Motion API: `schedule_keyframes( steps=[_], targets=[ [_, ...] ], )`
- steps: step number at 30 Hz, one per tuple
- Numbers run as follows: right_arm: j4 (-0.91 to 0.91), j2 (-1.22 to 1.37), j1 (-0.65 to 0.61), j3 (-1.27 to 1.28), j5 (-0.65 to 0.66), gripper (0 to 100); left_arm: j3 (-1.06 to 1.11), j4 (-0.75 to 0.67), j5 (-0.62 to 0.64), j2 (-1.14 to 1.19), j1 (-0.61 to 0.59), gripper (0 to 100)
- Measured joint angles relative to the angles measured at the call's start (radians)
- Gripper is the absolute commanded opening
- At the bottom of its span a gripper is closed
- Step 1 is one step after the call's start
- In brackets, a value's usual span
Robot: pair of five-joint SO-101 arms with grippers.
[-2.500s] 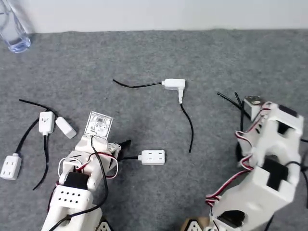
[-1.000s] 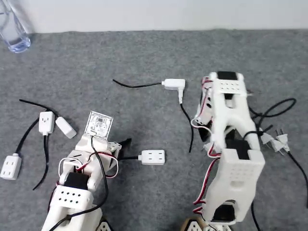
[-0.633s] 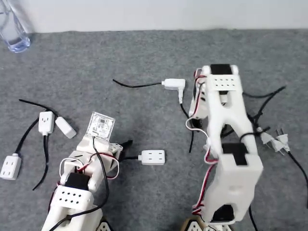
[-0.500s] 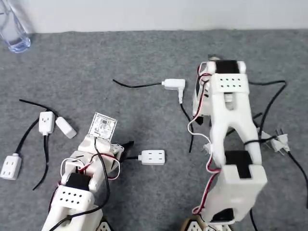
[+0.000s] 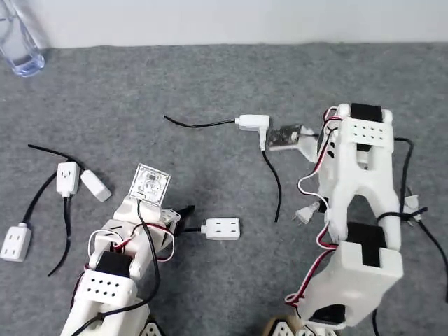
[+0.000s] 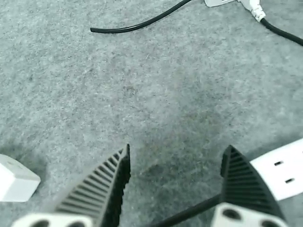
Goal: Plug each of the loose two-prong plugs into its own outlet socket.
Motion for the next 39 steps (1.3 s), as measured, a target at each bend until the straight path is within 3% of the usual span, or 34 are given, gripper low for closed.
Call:
schedule_keyframes(
  steps=[4, 8, 11, 14, 25, 39],
  targets=[
    [0.000, 0.000, 0.014, 0.000, 0.212, 26.4, 0.000, 0.000, 0.000, 0.000, 0.000, 29],
    [0.000, 0.009, 0.017, 0.008, 0.428, 25.1, 0.000, 0.000, 0.008, -0.006, -0.100, 29],
    [0.000, 0.052, 0.041, 0.018, 0.605, 23.0, 0.000, -0.023, 0.091, -0.044, -0.226, 29],
    [0.000, 0.100, 0.038, 0.018, 0.700, 22.0, 0.014, -0.061, 0.147, -0.110, -0.304, 29],
    [-0.084, 0.245, 0.037, 0.008, 0.755, 22.0, 0.104, -0.074, 0.169, -0.327, -0.327, 29],
    [-0.037, 0.238, 0.011, 0.009, 0.810, 22.0, 0.103, -0.074, 0.169, -0.345, -0.327, 29]
  ],
)
